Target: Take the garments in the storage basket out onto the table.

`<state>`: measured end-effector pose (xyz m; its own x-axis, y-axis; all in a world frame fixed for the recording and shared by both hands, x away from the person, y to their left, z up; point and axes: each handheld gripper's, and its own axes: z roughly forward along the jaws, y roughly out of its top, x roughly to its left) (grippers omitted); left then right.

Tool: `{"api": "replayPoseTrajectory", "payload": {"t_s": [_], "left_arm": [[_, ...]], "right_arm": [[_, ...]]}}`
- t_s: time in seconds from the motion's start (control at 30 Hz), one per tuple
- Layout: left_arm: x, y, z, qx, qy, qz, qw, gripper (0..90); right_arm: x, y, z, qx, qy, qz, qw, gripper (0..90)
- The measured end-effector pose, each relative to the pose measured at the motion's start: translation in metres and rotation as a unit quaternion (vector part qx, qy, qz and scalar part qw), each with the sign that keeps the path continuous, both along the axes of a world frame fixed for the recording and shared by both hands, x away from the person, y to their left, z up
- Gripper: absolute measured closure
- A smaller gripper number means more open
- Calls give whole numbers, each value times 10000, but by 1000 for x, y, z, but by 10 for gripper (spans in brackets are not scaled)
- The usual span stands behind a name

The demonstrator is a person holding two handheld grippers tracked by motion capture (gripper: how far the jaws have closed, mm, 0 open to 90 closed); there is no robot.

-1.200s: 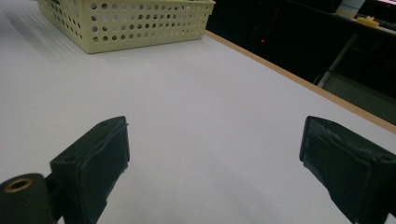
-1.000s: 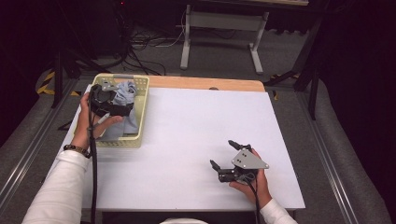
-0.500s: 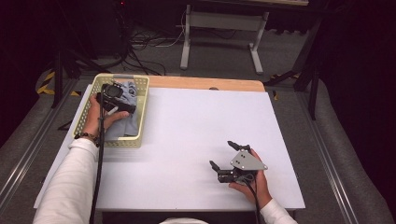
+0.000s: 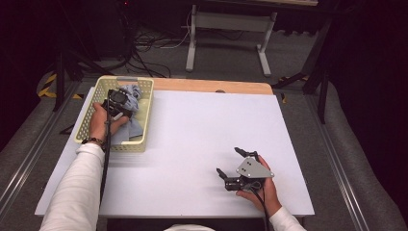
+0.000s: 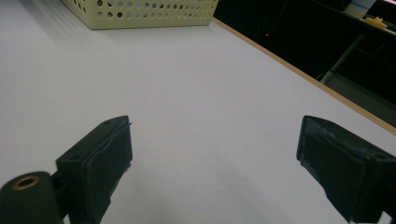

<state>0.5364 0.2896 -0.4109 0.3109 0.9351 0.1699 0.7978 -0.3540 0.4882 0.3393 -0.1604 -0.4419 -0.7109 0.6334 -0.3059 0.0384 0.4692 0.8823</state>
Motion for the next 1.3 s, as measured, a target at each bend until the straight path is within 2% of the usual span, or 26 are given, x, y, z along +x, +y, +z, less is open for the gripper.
{"api": "replayPoseTrajectory", "payload": {"t_s": [0.07, 0.23, 0.3, 0.37, 0.47, 0.57, 0.67, 0.7, 0.73, 0.87, 0.97, 1.03, 1.07, 1.1, 1.17, 1.3], "left_arm": [[-1, 1, 2, -34, -33, 13, 10000, 627], [-5, 4, 7, -143, -237, 61, 9996, 651], [-7, 6, 11, -187, -404, 98, 9990, 655], [-10, 8, 15, -305, -555, 150, 9979, 657], [-16, 11, 24, -533, -885, 187, 9945, 663], [-25, 14, 35, -751, -1306, 170, 9884, 664], [-35, 16, 46, -1054, -1706, 128, 9796, 665], [-37, 16, 48, -1076, -1782, 96, 9781, 665], [-40, 15, 51, -1144, -1915, 33, 9748, 665], [-51, 13, 59, -1427, -2265, -82, 9635, 665], [-58, 10, 65, -1644, -2424, -175, 9560, 664], [-63, 8, 66, -1853, -2540, -262, 9489, 665], [-67, 3, 69, -1891, -2645, -318, 9451, 664], [-67, 3, 69, -1891, -2645, -318, 9451, 665], [-71, -1, 71, -1917, -2716, -383, 9423, 665], [-79, -8, 75, -2099, -2815, -528, 9348, 665]], "right_arm": [[0, 0, 0, -4, 9, -8, 10000, 109], [0, 0, -1, -25, 19, 15, 10000, 109], [0, 0, 0, -40, -11, 34, 10000, 109], [0, 0, 0, -28, -12, 34, 10000, 109], [0, 0, 0, -17, -8, 30, 10000, 110], [0, 0, 0, -11, -11, 25, 10000, 109], [0, 0, 0, -9, -18, 18, 10000, 109], [0, 0, 0, -6, -14, 21, 10000, 109], [0, 0, 0, -10, -8, 24, 10000, 109], [0, 1, -1, -46, 2, 30, 10000, 109], [0, 1, -1, -51, 21, 44, 10000, 109], [0, 1, -1, -56, 11, 54, 10000, 109], [0, 1, -1, -55, 11, 58, 10000, 109], [0, 1, -1, -55, 11, 58, 10000, 109], [0, 2, -2, -46, 18, 74, 10000, 109], [-1, 2, -2, -52, 7, 85, 9999, 109]]}}
